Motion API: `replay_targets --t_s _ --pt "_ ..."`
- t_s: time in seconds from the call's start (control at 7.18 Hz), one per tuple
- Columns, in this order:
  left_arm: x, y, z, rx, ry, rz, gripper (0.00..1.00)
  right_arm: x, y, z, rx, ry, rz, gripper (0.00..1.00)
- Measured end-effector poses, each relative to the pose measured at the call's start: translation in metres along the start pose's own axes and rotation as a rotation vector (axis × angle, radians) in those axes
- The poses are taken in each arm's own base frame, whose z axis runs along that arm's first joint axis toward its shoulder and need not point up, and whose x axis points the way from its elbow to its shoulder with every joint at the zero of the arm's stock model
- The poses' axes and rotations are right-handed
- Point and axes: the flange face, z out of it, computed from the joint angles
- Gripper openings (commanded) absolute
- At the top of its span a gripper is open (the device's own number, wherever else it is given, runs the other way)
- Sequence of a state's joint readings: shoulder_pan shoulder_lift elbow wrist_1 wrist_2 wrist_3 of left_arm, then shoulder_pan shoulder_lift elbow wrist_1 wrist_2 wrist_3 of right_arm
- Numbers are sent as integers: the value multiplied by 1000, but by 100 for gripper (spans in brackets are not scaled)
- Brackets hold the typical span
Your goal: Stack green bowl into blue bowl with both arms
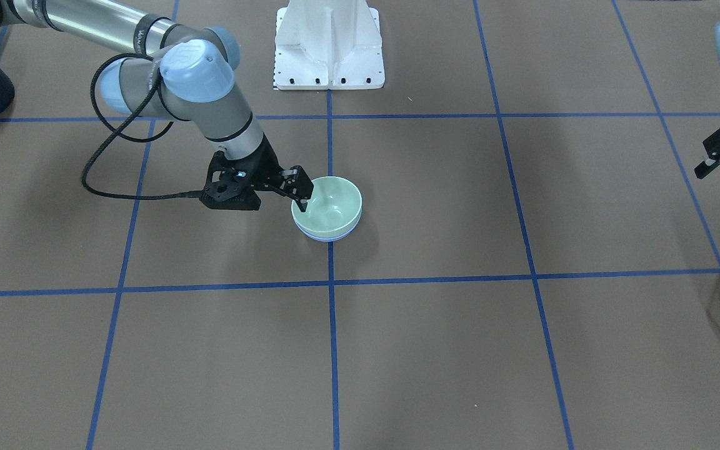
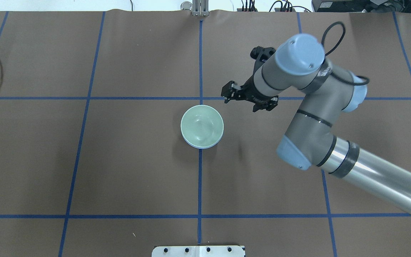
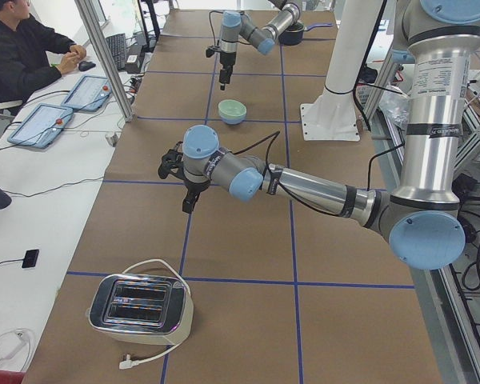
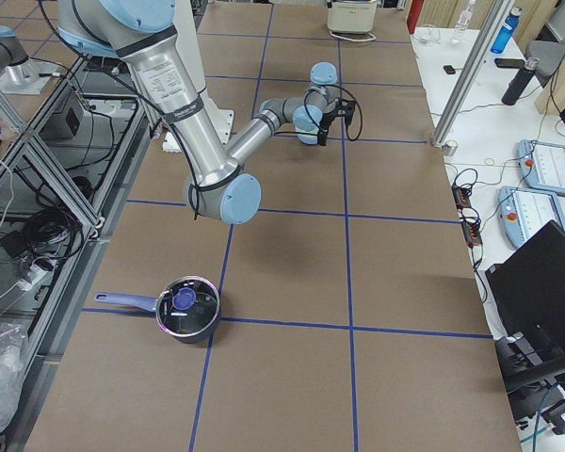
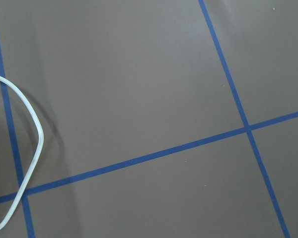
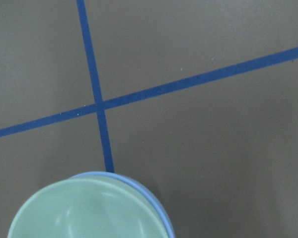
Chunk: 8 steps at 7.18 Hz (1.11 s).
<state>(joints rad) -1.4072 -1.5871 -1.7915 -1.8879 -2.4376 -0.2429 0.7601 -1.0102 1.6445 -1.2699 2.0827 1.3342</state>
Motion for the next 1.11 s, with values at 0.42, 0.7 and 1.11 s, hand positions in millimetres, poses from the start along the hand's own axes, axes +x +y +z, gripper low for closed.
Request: replay_targets --t_s 0.42,0.7,1.11 --pt "-54 21 -25 26 -33 -10 97 183 -125 -78 46 106 -216 100" --pt "-84 32 -35 36 -56 -5 97 318 -183 -135 42 158 -303 100" --pt "-109 40 -35 31 -77 -3 97 460 -207 -183 38 203 -308 100"
